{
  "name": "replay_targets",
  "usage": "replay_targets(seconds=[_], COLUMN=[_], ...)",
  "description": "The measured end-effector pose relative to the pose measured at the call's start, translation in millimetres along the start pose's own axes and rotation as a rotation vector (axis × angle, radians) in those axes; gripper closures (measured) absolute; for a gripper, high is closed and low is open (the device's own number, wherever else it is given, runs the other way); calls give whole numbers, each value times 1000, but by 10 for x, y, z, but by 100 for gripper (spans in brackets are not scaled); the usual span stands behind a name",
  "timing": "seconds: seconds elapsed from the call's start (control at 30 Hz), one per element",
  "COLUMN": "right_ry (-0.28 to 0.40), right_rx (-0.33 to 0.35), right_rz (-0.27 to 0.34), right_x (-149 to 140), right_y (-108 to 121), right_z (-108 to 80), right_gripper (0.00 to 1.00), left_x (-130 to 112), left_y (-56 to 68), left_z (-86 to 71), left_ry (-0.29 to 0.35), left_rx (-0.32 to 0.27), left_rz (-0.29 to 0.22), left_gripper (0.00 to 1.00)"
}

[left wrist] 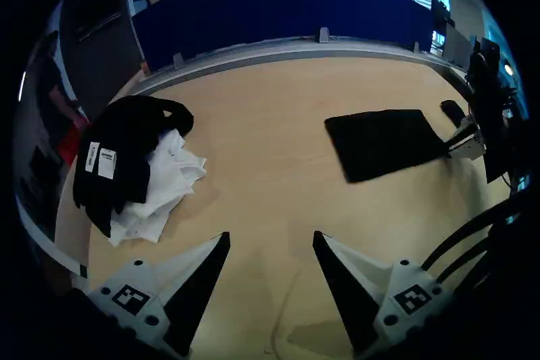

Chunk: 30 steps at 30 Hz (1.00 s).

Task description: Fold towel

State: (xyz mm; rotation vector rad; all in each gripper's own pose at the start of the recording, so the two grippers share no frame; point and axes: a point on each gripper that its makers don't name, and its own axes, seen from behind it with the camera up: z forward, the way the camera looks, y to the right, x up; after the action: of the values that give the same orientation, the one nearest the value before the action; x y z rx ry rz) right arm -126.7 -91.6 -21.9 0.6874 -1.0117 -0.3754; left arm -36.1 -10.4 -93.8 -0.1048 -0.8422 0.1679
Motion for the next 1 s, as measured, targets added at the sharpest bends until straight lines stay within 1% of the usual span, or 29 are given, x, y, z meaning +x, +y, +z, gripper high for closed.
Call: replay_targets(seconds=[0.23,0.5,0.6,0.67,0.73,0.77,0.87,1.0], right_ry=[0,10,11,11,12,13,18,28], right_rx=[10,18,20,19,3,-8,-1,-9], right_rz=[-3,-5,-5,-6,-6,-5,-4,-13], right_x=[5,20,23,28,29,29,54,102], right_y=[-31,-62,-68,-62,-30,-9,-22,-5], right_z=[-7,-11,-18,-21,-16,-13,-27,-68], right_gripper=[67,77,81,87,93,94,94,95], left_x=[-24,-25,-23,-22,-21,-20,-19,-37], left_y=[9,30,31,31,31,31,26,19], left_z=[26,40,38,35,27,21,-4,-46], left_ry=[-2,-2,-3,-3,-2,-2,-1,-2], left_rx=[0,-3,-3,-3,-3,-3,-1,2], left_rz=[2,2,0,0,1,1,2,-7], left_gripper=[9,9,9,9,9,9,9,9])
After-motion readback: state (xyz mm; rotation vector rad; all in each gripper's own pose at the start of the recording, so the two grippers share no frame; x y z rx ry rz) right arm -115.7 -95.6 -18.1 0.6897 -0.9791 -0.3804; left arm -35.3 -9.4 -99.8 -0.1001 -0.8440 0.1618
